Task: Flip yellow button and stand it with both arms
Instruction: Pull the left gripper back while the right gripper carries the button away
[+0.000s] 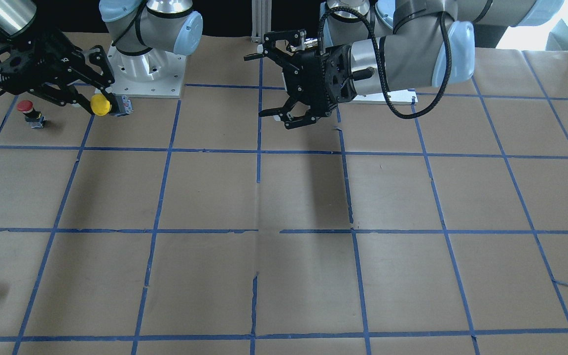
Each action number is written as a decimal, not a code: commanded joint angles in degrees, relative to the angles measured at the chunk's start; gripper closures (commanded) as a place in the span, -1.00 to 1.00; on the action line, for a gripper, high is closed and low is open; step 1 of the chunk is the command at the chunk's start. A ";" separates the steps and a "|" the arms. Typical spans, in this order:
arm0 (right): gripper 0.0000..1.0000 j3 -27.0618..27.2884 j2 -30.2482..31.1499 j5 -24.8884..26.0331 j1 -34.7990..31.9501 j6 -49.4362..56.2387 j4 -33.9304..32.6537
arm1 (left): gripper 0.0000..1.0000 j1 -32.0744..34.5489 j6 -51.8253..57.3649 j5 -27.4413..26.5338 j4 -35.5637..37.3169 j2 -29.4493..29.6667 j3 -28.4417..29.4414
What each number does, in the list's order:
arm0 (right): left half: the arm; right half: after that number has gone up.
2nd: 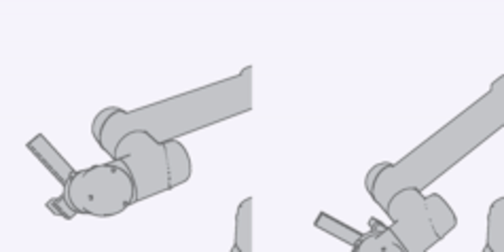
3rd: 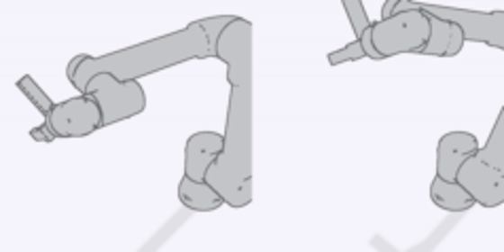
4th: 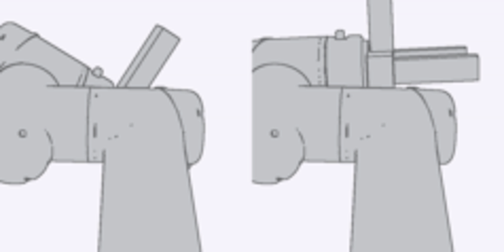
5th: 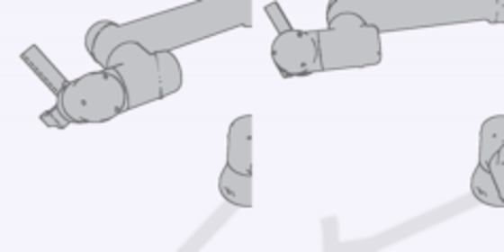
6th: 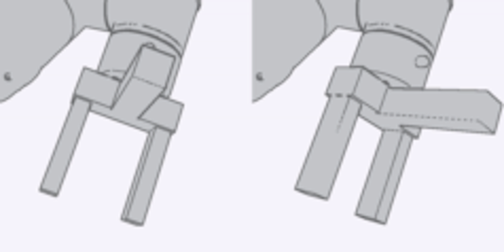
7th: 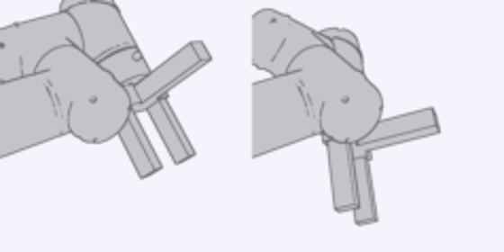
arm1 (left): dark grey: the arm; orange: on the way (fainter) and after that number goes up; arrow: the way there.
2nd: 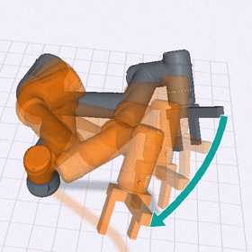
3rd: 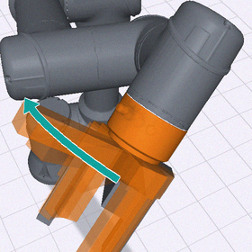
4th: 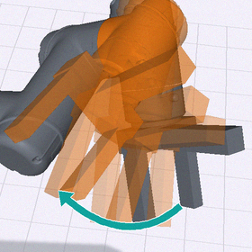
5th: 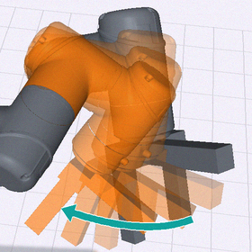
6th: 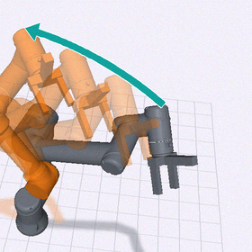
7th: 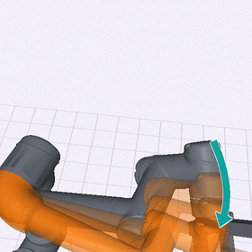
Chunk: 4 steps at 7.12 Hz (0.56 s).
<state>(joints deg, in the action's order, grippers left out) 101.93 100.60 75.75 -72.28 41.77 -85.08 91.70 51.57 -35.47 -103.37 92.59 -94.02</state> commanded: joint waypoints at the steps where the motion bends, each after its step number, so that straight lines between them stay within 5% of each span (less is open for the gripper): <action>1: 0.77 3.51 0.12 2.65 9.03 23.68 -0.70 | -1.00 -0.03 -20.54 -22.26 7.89 -3.81 1.56; 4: 0.77 9.23 -0.06 1.77 23.03 53.15 -7.26 | -1.00 0.14 -38.41 -43.65 10.98 -7.16 3.31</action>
<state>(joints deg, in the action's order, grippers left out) 108.52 100.65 77.92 -54.14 83.32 -89.14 91.72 20.19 -70.38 -94.33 86.65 -91.51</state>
